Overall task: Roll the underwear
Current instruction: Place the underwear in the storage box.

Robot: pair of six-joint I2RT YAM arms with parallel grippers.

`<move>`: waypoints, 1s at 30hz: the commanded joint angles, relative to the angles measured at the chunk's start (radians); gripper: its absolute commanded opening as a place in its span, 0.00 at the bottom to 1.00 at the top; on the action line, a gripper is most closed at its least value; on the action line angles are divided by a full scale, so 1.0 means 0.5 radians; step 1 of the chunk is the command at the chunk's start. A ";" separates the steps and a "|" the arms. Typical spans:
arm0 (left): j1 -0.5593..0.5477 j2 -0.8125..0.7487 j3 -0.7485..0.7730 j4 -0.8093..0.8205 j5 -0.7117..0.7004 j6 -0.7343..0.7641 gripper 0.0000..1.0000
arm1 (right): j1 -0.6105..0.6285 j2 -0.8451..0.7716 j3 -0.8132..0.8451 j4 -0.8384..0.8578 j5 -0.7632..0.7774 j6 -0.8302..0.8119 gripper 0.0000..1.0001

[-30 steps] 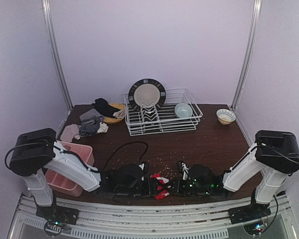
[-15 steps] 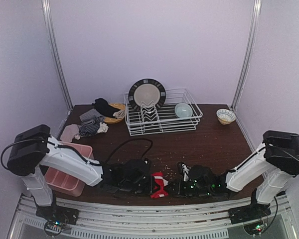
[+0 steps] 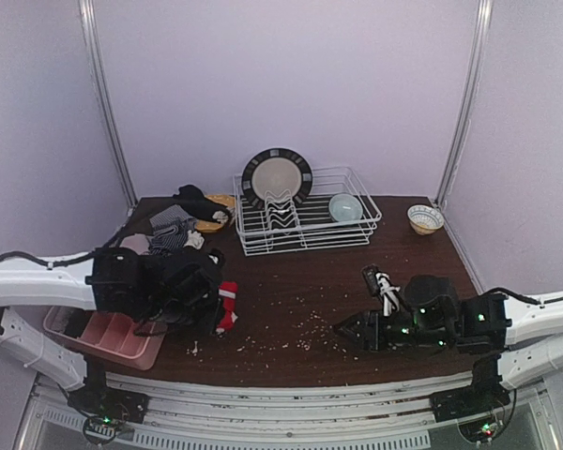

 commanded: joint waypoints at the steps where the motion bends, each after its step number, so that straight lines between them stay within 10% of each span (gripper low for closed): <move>1: 0.305 -0.364 0.027 -0.621 0.043 0.260 0.00 | 0.008 -0.073 -0.079 -0.179 0.083 -0.189 0.41; 10: 1.249 -0.601 0.146 -0.703 0.778 0.882 0.00 | -0.011 0.144 -0.120 0.048 -0.043 -0.307 0.41; 23: 1.969 0.104 0.291 -0.674 1.569 1.502 0.00 | -0.018 0.179 -0.096 0.027 -0.091 -0.381 0.40; 30: 2.038 0.381 0.322 -0.737 1.478 1.556 0.00 | -0.047 0.085 -0.053 -0.055 0.005 -0.439 0.40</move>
